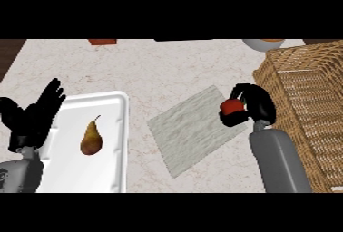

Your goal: Pick the bell pepper from the placemat and place it in the basket

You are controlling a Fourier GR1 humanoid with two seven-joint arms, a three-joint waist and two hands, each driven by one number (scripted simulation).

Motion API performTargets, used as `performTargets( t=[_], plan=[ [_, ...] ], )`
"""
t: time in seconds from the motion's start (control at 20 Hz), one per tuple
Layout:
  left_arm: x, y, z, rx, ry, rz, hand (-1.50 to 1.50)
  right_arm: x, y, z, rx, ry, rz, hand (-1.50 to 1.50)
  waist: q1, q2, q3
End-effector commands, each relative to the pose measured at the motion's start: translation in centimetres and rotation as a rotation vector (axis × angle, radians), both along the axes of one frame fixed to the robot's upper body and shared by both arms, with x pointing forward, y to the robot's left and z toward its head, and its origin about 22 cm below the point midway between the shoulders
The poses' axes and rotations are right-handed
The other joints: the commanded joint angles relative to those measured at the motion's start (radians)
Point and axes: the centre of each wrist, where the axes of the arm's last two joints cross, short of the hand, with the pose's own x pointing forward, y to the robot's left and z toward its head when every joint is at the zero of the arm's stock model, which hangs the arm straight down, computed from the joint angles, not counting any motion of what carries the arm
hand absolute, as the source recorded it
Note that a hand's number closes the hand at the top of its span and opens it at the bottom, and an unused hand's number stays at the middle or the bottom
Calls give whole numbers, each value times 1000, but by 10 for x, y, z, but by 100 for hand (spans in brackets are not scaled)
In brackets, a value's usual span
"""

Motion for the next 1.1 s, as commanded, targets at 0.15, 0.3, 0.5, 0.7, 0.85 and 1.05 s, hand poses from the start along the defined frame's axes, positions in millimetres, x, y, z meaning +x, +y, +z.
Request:
performTargets(
  t=[0.15, 0.3, 0.5, 0.7, 0.85, 1.05],
  plan=[
    [9, -19, 5, 6, -14, -99, 0, 40, 10, 89, 195, -398, -528, 150, 114, 9, -6],
    [14, -24, 12, 10, -36, -132, 0, 52, 25, 109, 179, -490, -699, 150, 144, 16, -11],
    [17, -32, 10, 10, -14, -156, 0, 70, 50, 143, 159, -568, -859, 150, 156, 16, -14],
    [21, -34, 5, -1, -13, -143, 0, 86, 69, 172, 79, -570, -989, 150, 132, 19, -14],
    [21, -24, 13, 9, -18, -135, 0, 98, 71, 206, -8, -573, -1070, 150, 143, 16, -12],
    [27, -37, 16, 1, -25, -138, 0, 104, 82, 233, -50, -595, -1137, 150, 127, 18, -10]
  ],
)
